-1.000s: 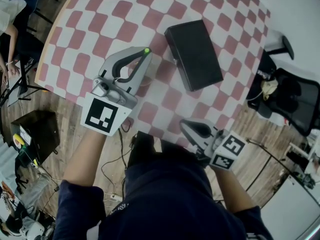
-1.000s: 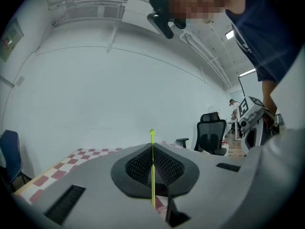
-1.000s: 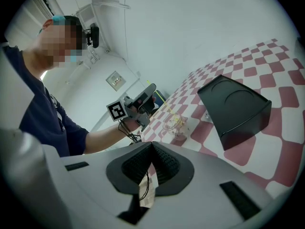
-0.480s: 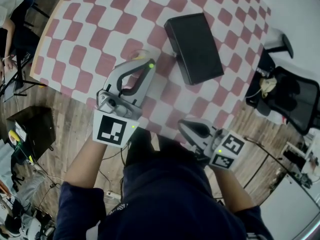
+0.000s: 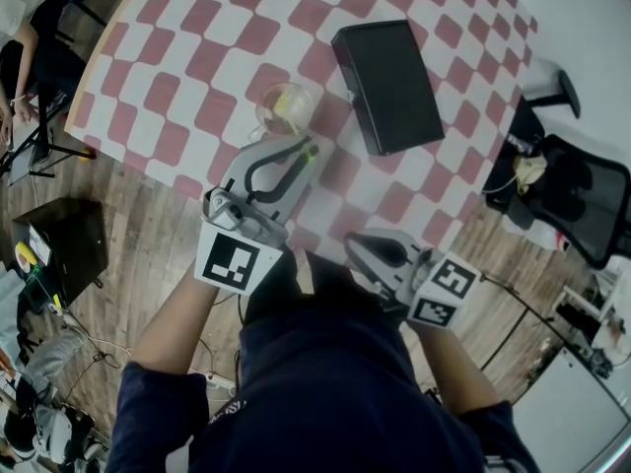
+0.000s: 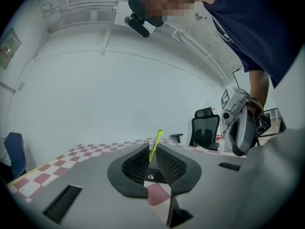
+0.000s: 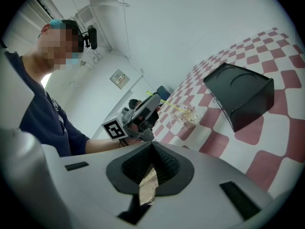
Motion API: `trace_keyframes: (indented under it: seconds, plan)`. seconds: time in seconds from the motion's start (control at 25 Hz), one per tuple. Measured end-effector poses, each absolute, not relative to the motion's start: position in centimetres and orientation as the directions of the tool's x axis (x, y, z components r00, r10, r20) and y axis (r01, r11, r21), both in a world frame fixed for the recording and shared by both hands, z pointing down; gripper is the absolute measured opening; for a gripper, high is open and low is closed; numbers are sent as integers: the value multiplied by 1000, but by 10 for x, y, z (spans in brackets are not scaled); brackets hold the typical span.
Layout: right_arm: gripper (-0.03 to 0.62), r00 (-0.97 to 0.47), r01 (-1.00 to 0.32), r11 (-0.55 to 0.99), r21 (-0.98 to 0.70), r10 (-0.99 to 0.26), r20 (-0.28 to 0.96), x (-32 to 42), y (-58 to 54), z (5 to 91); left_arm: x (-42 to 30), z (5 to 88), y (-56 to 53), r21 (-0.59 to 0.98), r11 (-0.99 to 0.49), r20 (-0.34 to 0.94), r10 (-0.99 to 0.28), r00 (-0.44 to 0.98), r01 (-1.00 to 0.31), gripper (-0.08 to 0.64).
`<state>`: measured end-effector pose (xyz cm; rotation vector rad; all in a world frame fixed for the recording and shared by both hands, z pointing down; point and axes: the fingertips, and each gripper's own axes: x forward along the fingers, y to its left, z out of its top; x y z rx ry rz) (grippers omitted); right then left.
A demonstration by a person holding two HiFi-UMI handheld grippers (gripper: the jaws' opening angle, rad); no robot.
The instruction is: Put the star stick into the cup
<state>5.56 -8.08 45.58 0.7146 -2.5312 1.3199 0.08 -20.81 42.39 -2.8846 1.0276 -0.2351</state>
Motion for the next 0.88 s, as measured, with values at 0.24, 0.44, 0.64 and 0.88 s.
trace_keyframes:
  seconds: [0.24, 0.44, 0.64, 0.88]
  plan:
    - [15, -869, -492, 483, -724, -324, 374, 55, -79, 454, 7, 438, -190, -89, -798, 171, -602, 780, -596, 92]
    - [15, -872, -487, 487, -725, -325, 367, 56, -76, 451, 9, 446, -184, -53, -809, 195, -583, 789, -585, 115]
    - [15, -873, -484, 491, -724, -324, 364, 56, -74, 450, 10, 458, -176, 76, -824, 243, -530, 812, -561, 181]
    - [15, -876, -479, 500, -722, -320, 360, 51, -72, 450, 8, 466, -164, 132, -832, 285, -488, 825, -538, 210]
